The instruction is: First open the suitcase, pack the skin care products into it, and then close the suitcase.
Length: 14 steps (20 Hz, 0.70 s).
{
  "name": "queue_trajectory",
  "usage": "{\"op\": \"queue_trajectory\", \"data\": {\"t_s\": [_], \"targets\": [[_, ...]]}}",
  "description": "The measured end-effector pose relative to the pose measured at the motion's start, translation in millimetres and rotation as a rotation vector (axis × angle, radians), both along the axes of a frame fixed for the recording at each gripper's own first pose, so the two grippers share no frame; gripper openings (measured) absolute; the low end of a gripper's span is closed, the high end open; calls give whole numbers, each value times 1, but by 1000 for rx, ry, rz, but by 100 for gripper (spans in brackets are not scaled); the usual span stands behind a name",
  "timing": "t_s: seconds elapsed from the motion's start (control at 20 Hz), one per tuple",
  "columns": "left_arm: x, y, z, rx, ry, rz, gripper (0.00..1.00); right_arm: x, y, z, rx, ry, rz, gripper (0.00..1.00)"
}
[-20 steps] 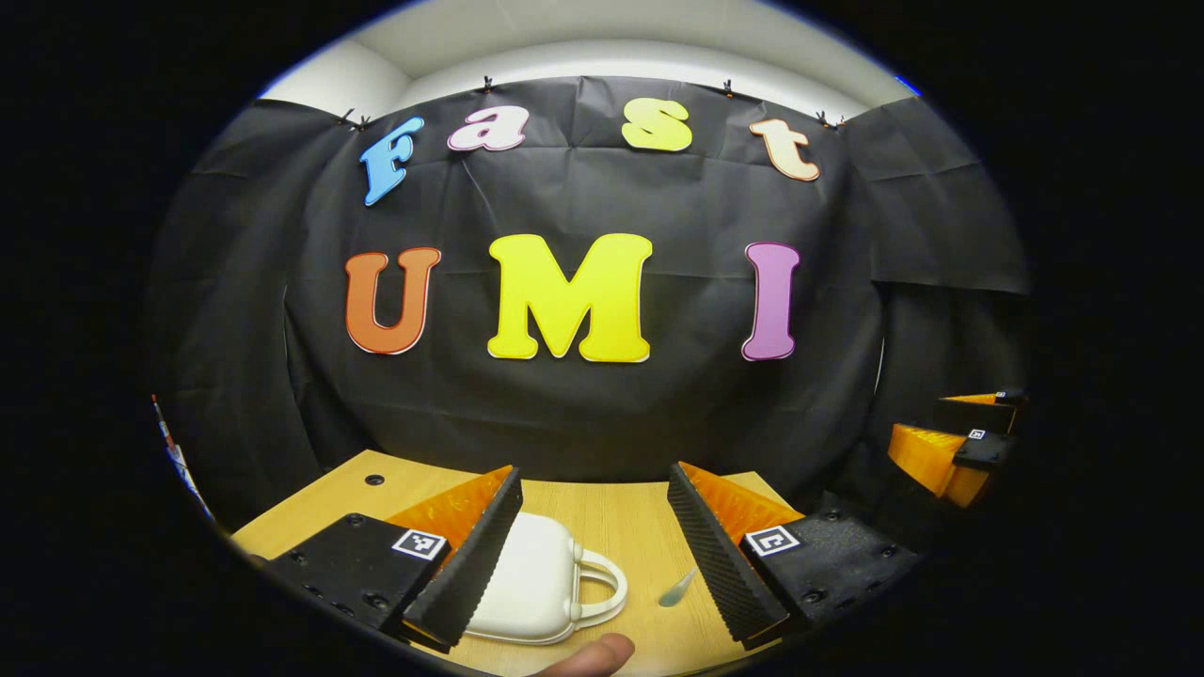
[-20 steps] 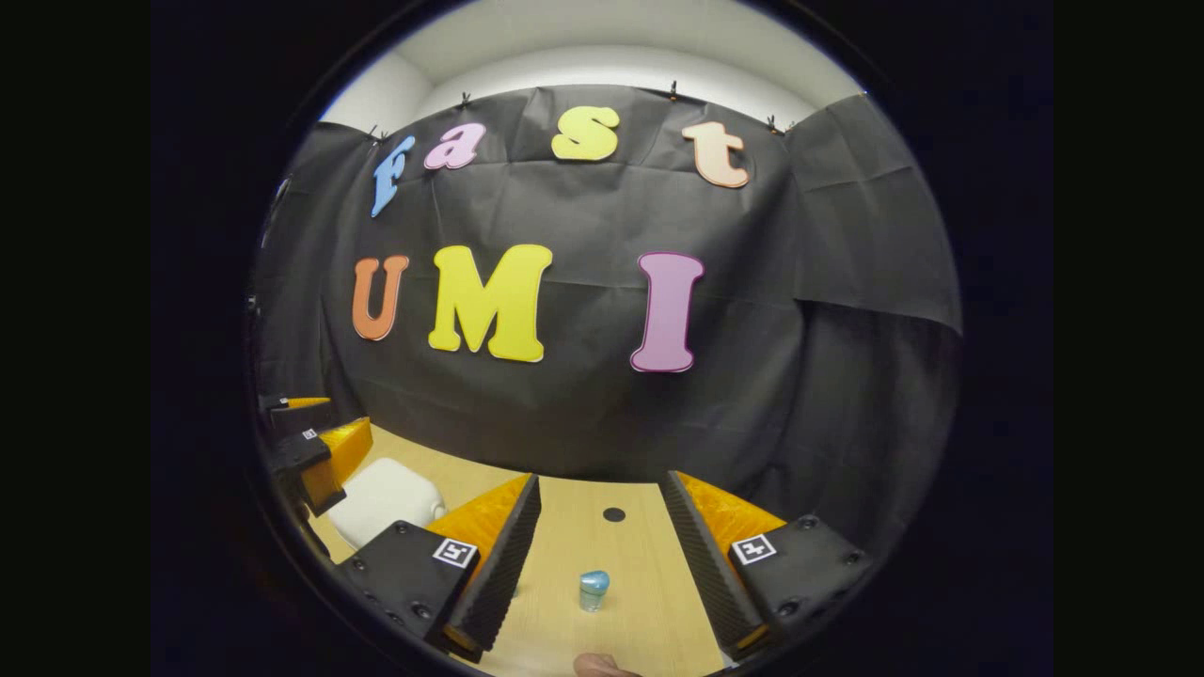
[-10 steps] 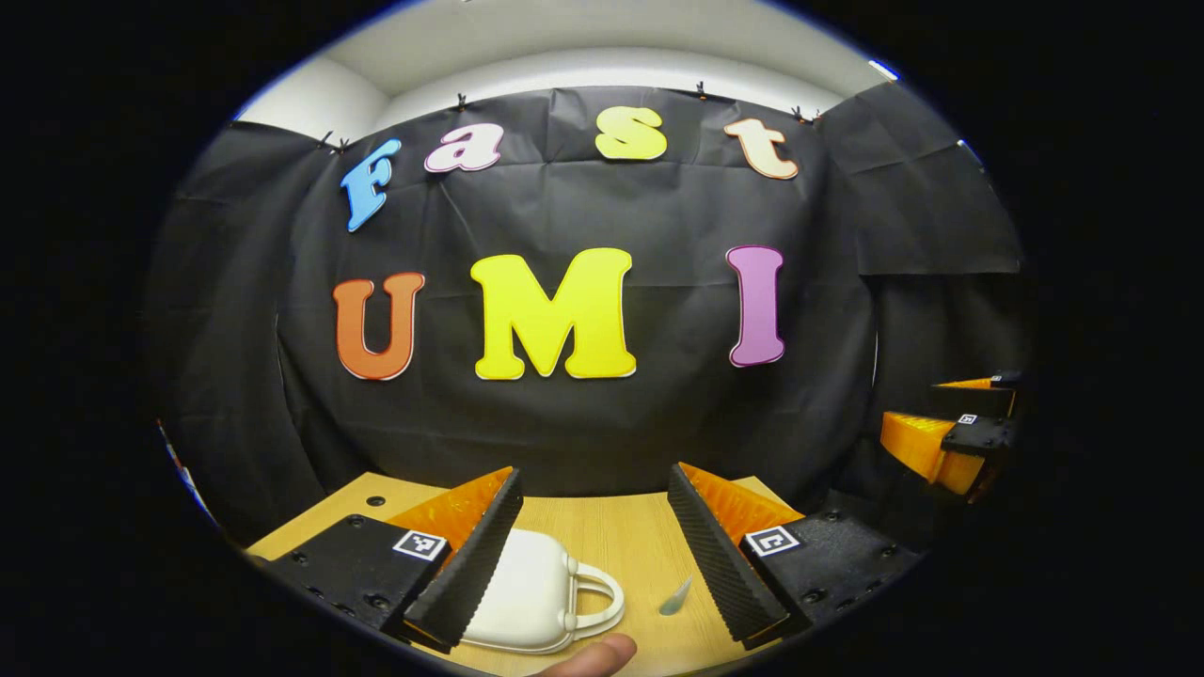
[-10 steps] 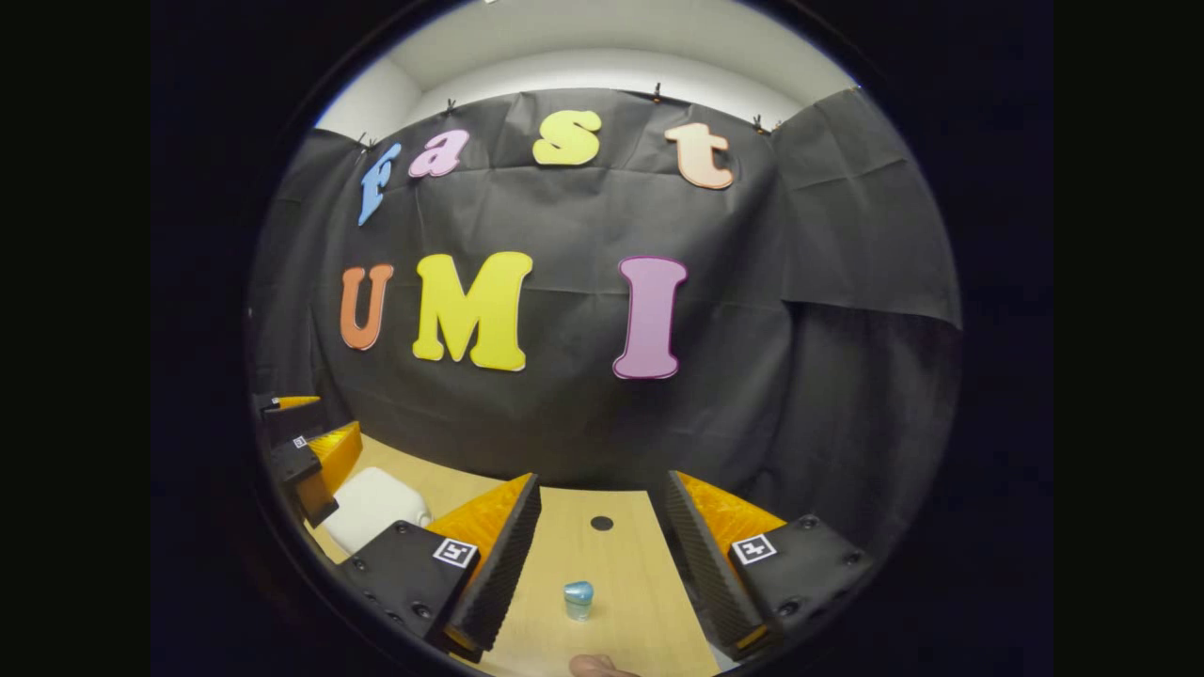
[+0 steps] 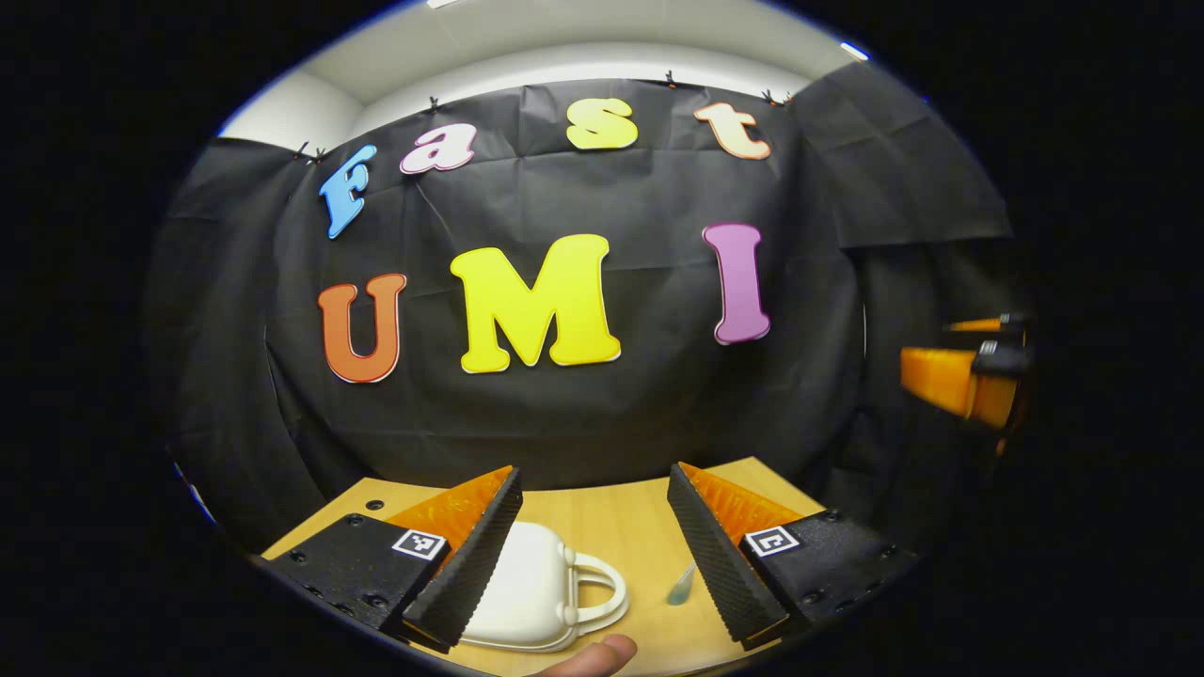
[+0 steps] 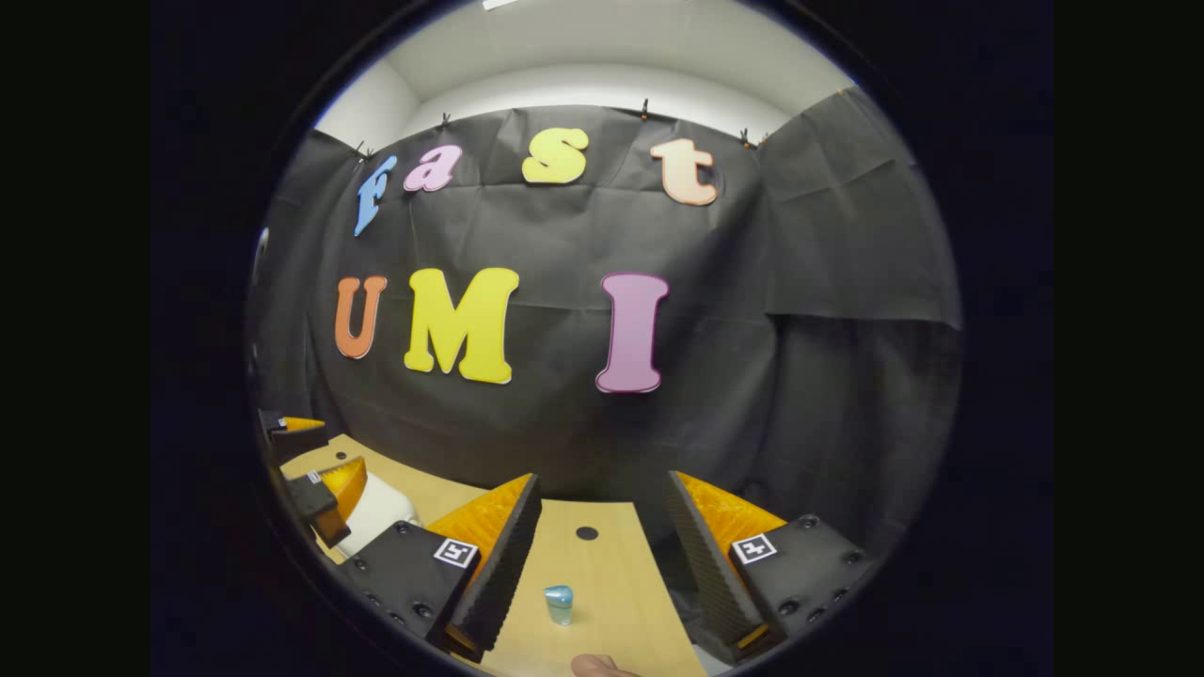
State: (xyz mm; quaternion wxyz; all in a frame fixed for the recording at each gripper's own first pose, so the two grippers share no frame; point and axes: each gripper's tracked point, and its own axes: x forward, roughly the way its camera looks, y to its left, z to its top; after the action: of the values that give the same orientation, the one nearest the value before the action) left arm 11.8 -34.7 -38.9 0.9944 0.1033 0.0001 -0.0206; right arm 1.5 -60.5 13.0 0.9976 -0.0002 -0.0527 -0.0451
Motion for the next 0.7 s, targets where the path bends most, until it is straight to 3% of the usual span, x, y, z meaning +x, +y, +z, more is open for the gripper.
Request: {"op": "queue_trajectory", "data": {"t_s": [0.35,0.7], "targets": [[19,13,-112,288,122,-5,99,-16,-28,-20,-9,16,-39,79],[35,9,-202,726,211,-28,98,-26,-76,-59,66,93,-113,77]]}}
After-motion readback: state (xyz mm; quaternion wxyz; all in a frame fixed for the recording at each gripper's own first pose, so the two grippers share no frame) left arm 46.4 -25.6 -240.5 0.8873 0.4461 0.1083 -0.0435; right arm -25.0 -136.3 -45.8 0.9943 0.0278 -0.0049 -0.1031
